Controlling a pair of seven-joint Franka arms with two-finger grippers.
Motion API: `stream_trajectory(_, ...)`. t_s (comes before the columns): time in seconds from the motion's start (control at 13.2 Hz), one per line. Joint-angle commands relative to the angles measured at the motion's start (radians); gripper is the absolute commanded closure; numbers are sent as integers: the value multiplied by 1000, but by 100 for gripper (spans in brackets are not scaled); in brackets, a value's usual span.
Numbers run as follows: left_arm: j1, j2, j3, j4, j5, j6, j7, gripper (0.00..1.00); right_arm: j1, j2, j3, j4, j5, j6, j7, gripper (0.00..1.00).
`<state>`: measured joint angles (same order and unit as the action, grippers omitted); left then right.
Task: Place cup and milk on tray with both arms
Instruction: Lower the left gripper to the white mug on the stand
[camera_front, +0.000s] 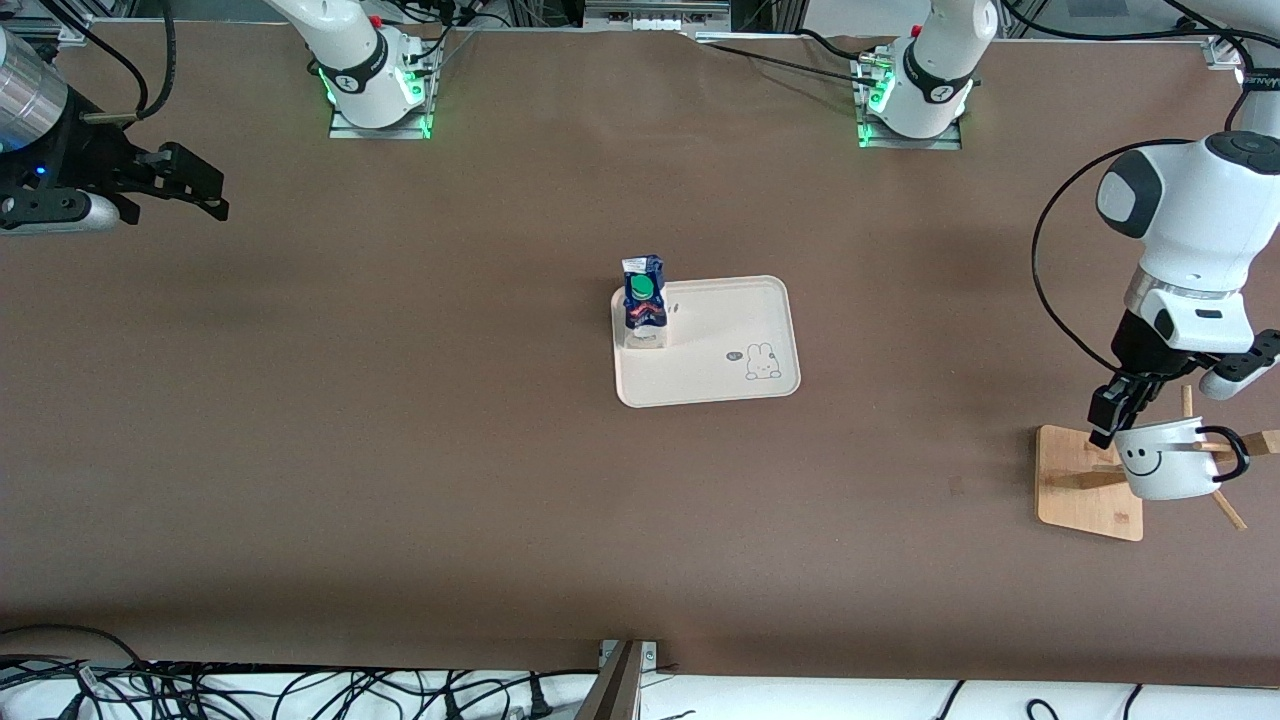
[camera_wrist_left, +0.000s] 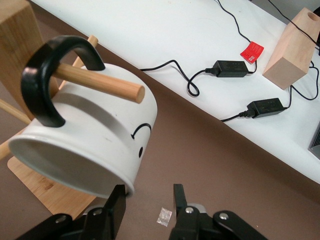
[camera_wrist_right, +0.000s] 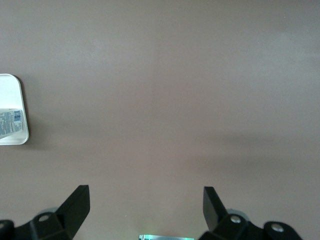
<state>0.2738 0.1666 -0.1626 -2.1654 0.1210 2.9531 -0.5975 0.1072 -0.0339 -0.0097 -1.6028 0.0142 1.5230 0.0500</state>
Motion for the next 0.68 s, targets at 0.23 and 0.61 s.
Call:
stream_trajectory(0.23, 28, 17, -5, 15, -9, 24, 77, 53, -7, 8, 10, 24, 0, -14, 2, 0)
stream_trajectory(0.61, 35, 33, -6, 30, -24, 23, 67, 62, -7, 8, 11, 24, 1, -12, 2, 0)
